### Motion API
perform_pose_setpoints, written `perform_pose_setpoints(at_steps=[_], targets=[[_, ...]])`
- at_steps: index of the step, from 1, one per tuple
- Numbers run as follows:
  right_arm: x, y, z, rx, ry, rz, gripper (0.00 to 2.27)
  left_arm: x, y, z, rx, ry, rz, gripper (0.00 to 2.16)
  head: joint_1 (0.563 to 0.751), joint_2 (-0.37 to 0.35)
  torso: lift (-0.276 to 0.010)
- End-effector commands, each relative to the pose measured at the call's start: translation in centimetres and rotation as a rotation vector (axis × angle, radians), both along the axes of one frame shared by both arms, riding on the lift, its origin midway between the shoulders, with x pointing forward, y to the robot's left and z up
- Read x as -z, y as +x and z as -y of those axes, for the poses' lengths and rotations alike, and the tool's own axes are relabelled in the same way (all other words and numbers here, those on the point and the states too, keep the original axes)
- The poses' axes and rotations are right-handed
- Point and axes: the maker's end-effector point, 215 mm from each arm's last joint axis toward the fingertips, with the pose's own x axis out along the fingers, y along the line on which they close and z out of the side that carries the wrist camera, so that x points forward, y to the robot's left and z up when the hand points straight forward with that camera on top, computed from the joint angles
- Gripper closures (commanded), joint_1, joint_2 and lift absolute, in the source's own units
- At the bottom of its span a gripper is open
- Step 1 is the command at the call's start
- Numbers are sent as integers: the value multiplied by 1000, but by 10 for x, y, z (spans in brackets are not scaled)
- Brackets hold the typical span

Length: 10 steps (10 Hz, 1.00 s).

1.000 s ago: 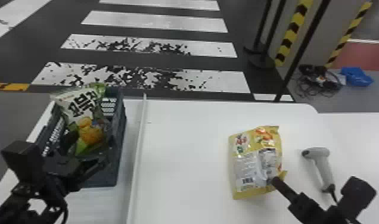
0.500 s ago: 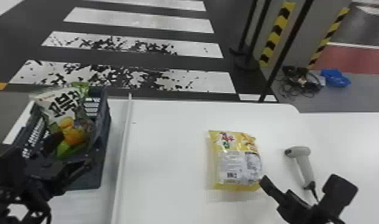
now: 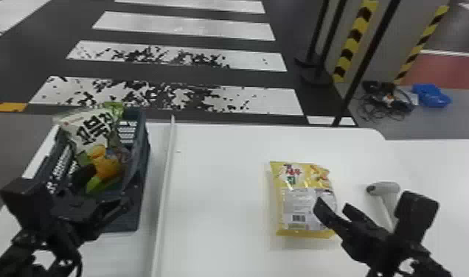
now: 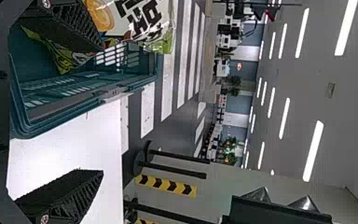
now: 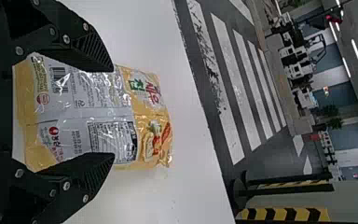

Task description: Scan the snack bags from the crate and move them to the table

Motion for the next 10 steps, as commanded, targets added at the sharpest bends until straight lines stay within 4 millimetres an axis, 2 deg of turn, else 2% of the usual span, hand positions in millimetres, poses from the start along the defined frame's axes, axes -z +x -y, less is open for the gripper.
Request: perform_pose_setpoints(at_steps=[1, 2, 4, 7, 10], targets=[[0, 6, -2, -32, -66, 8, 2017, 1, -1, -1, -2, 2, 3, 66, 695, -87, -95], [1, 11, -4, -47, -108, 14, 2253, 1, -1, -1, -2, 2, 3, 66, 695, -80, -95], [6, 25, -13, -112, -155, 24, 2253, 4, -3, 1, -2, 4, -3, 66, 695, -75, -95], [26, 46, -24, -171, -179, 2, 2250, 11, -8, 0, -7, 13, -16, 66, 695, -58, -95], [45, 60, -21, -181, -183, -23, 2253, 15, -9, -1, -8, 18, -22, 66, 695, -51, -95]])
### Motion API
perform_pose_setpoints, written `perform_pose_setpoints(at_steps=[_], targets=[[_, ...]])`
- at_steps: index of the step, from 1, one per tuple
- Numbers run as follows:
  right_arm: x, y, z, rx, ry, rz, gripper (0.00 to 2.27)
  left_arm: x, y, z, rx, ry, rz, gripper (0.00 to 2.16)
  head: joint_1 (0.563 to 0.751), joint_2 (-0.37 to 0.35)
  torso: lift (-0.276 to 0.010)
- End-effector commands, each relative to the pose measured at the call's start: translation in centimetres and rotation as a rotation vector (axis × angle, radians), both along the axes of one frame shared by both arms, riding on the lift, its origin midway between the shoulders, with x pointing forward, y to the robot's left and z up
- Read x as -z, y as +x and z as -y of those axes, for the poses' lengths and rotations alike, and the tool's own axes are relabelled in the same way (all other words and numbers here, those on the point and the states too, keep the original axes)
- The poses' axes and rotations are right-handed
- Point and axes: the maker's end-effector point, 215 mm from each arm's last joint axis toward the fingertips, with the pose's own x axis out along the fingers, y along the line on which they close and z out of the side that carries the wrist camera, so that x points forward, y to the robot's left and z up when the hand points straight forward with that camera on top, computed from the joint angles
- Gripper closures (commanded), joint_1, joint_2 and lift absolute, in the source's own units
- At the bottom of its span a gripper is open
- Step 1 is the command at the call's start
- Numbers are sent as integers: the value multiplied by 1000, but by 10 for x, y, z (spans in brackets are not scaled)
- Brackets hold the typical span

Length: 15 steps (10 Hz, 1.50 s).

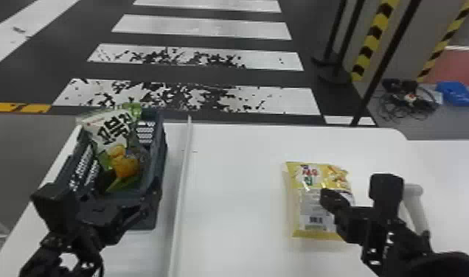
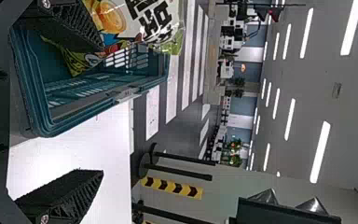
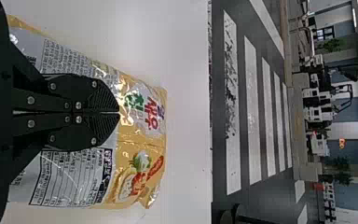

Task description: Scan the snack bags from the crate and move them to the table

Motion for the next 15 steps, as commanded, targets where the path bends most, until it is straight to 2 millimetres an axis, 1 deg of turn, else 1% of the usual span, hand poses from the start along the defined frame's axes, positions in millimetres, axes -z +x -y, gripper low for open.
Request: perform_pose_setpoints(at_steps=[1, 4, 6, 8, 9, 10, 11, 12, 14, 15], targets=[[11, 3, 2, 0, -2, -14, 2253, 5, -1, -2, -4, 2, -9, 66, 695, -52, -95], [37, -3, 2, -15, 14, -41, 2253, 9, 1, -4, -8, 1, -8, 66, 695, -50, -95], [51, -6, 8, -13, 12, -46, 2253, 13, 4, -1, -3, -1, -10, 66, 695, -49, -95], [62, -4, 7, -23, 28, -40, 2253, 17, 4, -1, -5, -1, -14, 66, 695, -57, -95], [60, -3, 3, -34, 36, -32, 2253, 18, 4, -2, -5, -1, -15, 66, 695, -58, -95], [49, -1, -2, -44, 45, -16, 2253, 16, 5, -3, -7, -2, -11, 66, 695, -56, -95], [35, 1, -1, -45, 45, -3, 2253, 14, 5, -4, -7, 0, -7, 66, 695, -53, -95], [19, 1, 5, -36, 41, 9, 2253, 15, 4, -3, -6, -1, -7, 66, 695, -48, -95], [-14, -2, 26, -4, 24, 46, 2253, 13, 5, -1, -1, -3, -2, 66, 695, -56, -95], [-21, -2, 41, 15, 11, 53, 2253, 13, 5, 0, 2, -4, -2, 66, 695, -71, -95]])
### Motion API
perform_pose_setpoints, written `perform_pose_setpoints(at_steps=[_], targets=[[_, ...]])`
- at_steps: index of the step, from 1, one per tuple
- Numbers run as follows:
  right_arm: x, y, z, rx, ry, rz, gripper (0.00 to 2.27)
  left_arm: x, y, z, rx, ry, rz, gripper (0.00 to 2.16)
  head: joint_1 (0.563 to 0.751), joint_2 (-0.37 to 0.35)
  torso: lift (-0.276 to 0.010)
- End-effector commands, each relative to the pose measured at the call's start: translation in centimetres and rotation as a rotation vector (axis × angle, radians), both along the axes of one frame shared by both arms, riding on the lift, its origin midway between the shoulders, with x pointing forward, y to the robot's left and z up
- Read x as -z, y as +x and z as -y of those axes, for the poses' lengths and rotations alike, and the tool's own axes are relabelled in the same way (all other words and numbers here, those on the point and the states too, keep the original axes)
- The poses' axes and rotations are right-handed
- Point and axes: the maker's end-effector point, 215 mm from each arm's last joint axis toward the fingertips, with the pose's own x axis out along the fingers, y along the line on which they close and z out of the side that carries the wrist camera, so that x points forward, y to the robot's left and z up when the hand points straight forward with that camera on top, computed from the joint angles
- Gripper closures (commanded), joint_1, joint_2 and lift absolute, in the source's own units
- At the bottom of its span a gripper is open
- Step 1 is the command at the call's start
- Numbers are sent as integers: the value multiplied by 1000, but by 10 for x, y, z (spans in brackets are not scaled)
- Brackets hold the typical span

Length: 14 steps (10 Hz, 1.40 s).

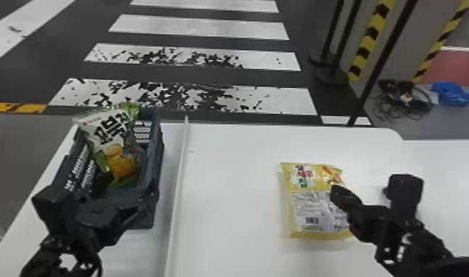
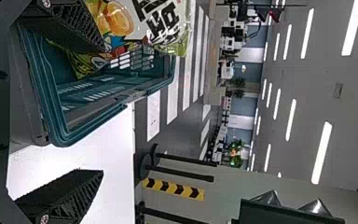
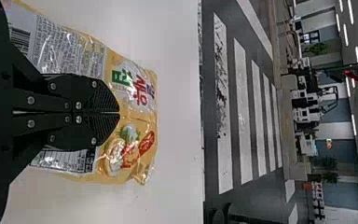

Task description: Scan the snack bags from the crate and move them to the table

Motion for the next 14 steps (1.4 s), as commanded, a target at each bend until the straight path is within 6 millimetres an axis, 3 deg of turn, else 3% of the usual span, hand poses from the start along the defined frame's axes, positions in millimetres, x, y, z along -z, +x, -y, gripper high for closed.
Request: perform_pose_setpoints(at_steps=[1, 3, 5, 7, 8, 9, 10, 11, 14], targets=[[-8, -1, 20, 28, -10, 11, 2253, -1, 1, 2, 3, -1, 1, 66, 695, -88, -95], [-3, -5, 44, 77, -20, 6, 2253, -1, 2, 3, 6, 0, 3, 66, 695, -114, -95], [8, -9, 85, 130, -50, -22, 2236, -1, 4, 2, 5, 1, 3, 66, 695, -153, -95], [9, -11, 112, 165, -68, -26, 2084, 4, 5, 0, 2, 1, -5, 66, 695, -190, -95], [6, -12, 127, 190, -71, -21, 1767, 2, 6, 0, 1, -1, 0, 66, 695, -209, -95], [3, -13, 143, 213, -76, -15, 1217, 2, 5, 0, 0, -3, 1, 66, 695, -225, -95], [-1, -13, 157, 220, -84, -15, 120, 1, 5, 0, -1, -3, 8, 66, 695, -236, -95], [-3, -14, 167, 225, -100, -24, -1, 1, 5, -1, -2, -3, 9, 66, 695, -254, -95], [-1, -14, 202, 259, -145, -44, -1, 1, 7, 0, -5, -17, 27, 66, 695, -295, -95]])
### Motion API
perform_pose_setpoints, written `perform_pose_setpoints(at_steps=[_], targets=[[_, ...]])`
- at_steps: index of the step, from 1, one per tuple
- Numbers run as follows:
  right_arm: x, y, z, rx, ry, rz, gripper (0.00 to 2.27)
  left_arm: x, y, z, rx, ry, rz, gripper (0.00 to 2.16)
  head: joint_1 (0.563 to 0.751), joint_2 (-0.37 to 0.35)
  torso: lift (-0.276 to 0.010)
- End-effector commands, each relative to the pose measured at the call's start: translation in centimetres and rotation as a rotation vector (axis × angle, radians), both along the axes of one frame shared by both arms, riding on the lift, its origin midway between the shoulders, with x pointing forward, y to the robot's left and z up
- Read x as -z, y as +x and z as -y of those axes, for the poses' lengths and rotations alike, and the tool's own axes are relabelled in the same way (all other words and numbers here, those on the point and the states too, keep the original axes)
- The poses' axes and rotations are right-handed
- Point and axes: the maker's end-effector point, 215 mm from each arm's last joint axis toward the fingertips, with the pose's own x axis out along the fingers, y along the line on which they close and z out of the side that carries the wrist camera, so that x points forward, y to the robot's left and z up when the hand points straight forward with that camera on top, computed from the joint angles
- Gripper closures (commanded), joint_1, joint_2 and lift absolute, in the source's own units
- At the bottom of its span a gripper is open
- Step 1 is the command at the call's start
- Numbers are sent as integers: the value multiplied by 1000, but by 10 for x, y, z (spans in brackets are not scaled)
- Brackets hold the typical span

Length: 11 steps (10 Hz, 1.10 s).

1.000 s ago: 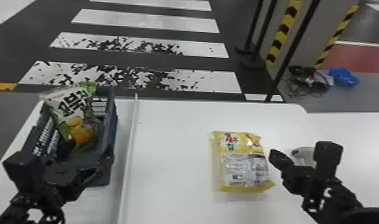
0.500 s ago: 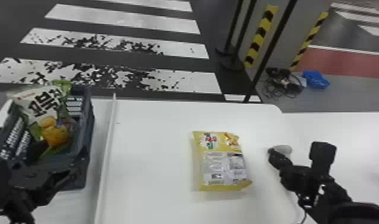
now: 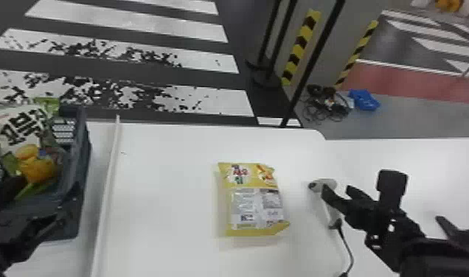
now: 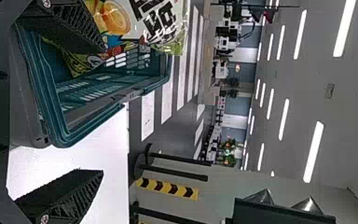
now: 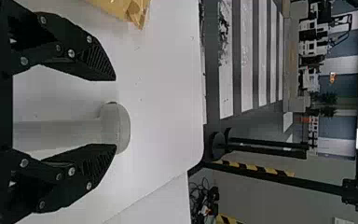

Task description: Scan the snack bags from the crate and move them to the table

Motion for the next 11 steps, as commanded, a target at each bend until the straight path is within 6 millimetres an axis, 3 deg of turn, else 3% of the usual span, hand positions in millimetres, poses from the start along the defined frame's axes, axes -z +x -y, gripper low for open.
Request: perform_pose_setpoints(at_steps=[1, 5, 11], targets=[[9, 0, 14, 10, -6, -26, -1, 1, 2, -2, -6, -6, 9, 66, 695, -310, -95], [45, 0, 4, -34, 67, -85, -1, 6, 9, 0, -2, -11, 9, 66, 695, -321, -95], [57, 9, 22, -65, 25, -108, 60, 14, 8, 2, 2, -12, 1, 66, 695, -327, -95]])
